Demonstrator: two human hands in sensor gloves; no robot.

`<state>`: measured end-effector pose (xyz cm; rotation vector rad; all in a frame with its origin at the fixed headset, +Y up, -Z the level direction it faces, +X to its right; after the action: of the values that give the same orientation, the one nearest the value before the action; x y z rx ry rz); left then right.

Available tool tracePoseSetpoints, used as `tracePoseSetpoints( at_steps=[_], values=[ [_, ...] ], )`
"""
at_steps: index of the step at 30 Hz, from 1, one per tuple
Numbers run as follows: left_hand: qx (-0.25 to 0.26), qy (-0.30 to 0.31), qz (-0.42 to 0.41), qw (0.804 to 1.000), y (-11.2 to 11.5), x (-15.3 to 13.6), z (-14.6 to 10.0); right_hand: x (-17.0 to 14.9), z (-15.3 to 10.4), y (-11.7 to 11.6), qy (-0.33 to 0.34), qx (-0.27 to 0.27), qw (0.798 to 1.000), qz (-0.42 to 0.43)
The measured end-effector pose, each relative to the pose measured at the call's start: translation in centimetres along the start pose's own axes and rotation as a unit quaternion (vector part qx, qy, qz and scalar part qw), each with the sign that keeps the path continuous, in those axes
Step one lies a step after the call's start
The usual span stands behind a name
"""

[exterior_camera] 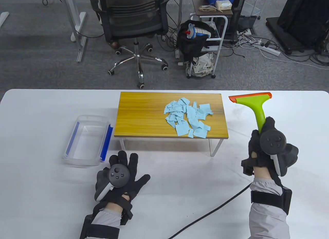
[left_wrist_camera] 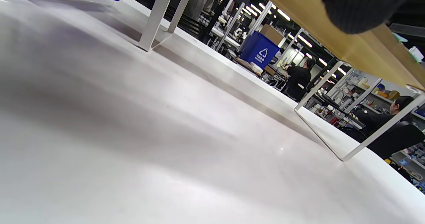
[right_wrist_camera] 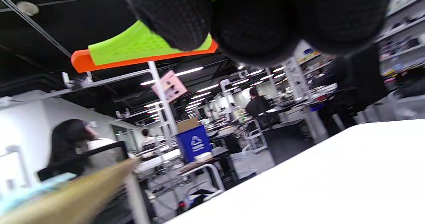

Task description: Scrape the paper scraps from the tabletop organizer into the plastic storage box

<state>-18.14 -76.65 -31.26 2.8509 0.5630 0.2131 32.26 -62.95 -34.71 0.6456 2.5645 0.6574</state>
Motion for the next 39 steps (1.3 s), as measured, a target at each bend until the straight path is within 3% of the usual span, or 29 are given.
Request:
tracePoseSetpoints(
  at_steps=[6, 11, 17, 23, 30, 35, 39],
  values=[
    [0.045, -0.023, 0.001, 0.999, -0.4, -0.3, -0.4, -3.5, -2.9, -1.8, 0.0, -0.031, 0.999, -0.012],
    [0.088, -0.054, 0.008, 0.995, -1.3, -1.4, -0.6, -4.4, -4.6, -3.2, 0.017, -0.054, 0.998, -0.013],
    [0.126, -0.101, -0.003, 0.987, -2.6, -3.1, -0.9, -5.1, -4.5, -4.0, 0.011, -0.036, 0.999, 0.013],
    [0.163, -0.175, -0.037, 0.97, -4.5, -6.0, -1.1, -5.6, -4.4, -3.3, -0.002, -0.044, 0.997, 0.061],
    [0.176, -0.335, -0.111, 0.919, -6.4, -12.2, -1.3, -5.8, -4.3, -2.9, -0.009, -0.043, 0.994, 0.103],
    [0.136, -0.444, -0.197, 0.864, -4.8, -16.5, -1.8, -6.2, -4.2, -2.5, -0.018, -0.047, 0.99, 0.133],
    [0.102, -0.48, -0.217, 0.844, -3.2, -17.8, -1.6, -6.6, -4.1, -2.2, -0.027, -0.049, 0.987, 0.15]
  ],
)
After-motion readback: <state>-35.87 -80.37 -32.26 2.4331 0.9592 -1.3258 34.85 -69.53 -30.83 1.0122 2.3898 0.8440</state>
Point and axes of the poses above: the tracker on the back of each hand, its own x axis roughly to the thumb side, its own z axis roughly from the wrist to the fingertips, y = z × x, the point moved 5 cm from there along z, roughly from the wrist to the fingertips, and after that the axes turned 7 degrees about z, right-handed, at the moved point
